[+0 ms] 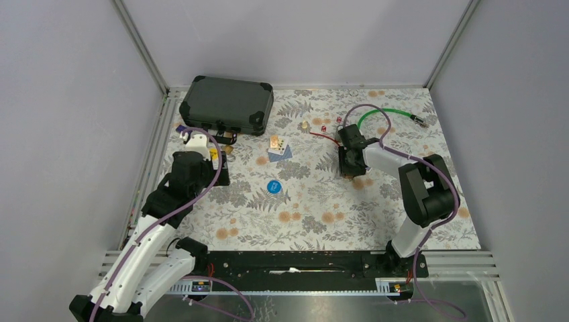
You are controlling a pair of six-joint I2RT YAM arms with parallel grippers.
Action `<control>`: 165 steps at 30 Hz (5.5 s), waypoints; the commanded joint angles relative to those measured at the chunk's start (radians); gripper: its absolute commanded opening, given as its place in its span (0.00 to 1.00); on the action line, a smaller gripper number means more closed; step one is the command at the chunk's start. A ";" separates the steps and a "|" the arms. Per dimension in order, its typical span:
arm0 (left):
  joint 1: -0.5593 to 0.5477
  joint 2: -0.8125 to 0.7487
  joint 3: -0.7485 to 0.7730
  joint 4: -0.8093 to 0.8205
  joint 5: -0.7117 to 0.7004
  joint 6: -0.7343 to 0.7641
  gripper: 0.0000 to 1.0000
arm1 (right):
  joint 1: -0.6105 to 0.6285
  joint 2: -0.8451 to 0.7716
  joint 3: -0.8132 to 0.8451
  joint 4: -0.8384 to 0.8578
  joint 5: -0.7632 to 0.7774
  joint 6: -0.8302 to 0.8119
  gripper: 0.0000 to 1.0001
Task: Lock with the key
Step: Pick up the lock from the center of the board.
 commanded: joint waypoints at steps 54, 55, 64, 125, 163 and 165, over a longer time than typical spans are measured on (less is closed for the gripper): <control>-0.150 0.250 0.582 0.019 0.987 0.137 0.98 | 0.238 -0.980 -0.277 0.260 -1.083 -1.116 0.00; -0.206 0.279 0.580 0.005 0.961 0.155 0.98 | 0.238 -0.972 -0.266 0.252 -1.102 -1.116 0.00; -0.411 0.390 0.534 -0.014 0.911 0.177 0.89 | 0.239 -0.988 -0.267 0.177 -1.076 -1.158 0.00; -0.341 0.335 0.463 0.046 -0.250 -0.681 0.00 | 0.284 -0.689 -0.160 0.617 -0.492 0.163 1.00; -0.364 0.424 0.480 -0.099 -0.277 -0.863 0.00 | 0.682 -0.368 -0.144 0.950 -0.252 -0.111 0.14; -0.363 0.418 0.471 -0.068 -0.257 -0.820 0.00 | 0.683 -0.381 -0.148 0.943 -0.247 -0.130 0.00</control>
